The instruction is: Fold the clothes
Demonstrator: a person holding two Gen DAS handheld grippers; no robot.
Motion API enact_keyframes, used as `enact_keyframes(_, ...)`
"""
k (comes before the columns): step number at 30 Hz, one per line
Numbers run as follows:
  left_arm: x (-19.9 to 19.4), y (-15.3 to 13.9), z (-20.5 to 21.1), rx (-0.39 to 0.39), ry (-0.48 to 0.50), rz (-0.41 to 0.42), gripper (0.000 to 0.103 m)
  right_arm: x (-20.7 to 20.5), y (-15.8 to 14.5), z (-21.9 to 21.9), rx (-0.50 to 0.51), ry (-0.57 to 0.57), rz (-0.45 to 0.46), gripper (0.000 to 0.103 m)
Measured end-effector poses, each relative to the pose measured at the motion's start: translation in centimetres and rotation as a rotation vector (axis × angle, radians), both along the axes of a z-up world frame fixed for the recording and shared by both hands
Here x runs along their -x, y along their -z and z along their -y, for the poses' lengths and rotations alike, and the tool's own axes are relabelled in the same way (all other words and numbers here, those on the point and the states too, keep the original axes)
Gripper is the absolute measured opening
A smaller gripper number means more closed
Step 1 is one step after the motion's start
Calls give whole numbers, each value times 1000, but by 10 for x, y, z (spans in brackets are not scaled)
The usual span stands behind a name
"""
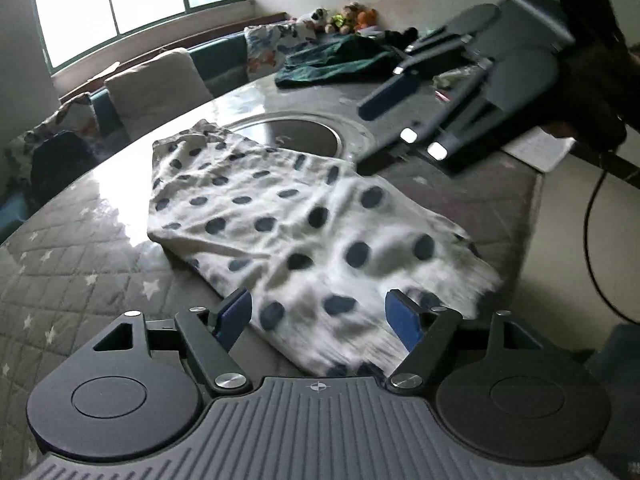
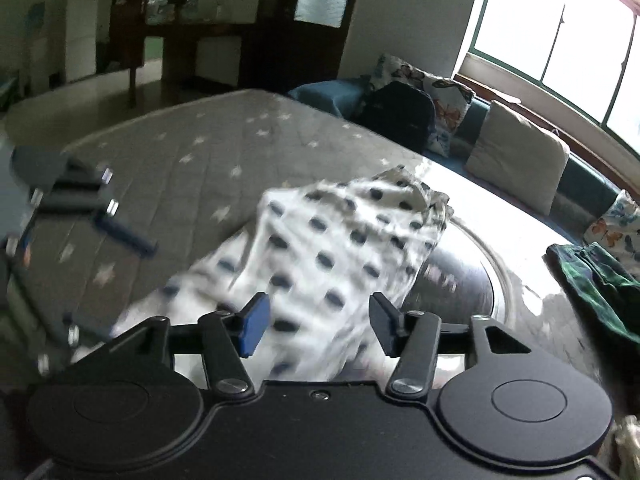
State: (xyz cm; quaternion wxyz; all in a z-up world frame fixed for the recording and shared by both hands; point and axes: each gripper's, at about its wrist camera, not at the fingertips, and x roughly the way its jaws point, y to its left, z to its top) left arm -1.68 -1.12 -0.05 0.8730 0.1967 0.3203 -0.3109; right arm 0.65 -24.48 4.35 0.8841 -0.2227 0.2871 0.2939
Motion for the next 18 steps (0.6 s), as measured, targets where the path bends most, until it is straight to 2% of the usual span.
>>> enact_keyframes(5,26,-1,-4,13,-11,-50,75,43,5,3,33,-47,2,60)
enact_keyframes(7,36,-1,-7,25,-18,-79,75,59,8,3,46,-77,6,67)
enact_keyframes(14,53,8,2,-38,-12,-55,75,96,21,-13,133,-202,38,69)
enact_keyframes(18,50,11,12,-72,-4,-24,63,101,27,-18,146,-221,42,69)
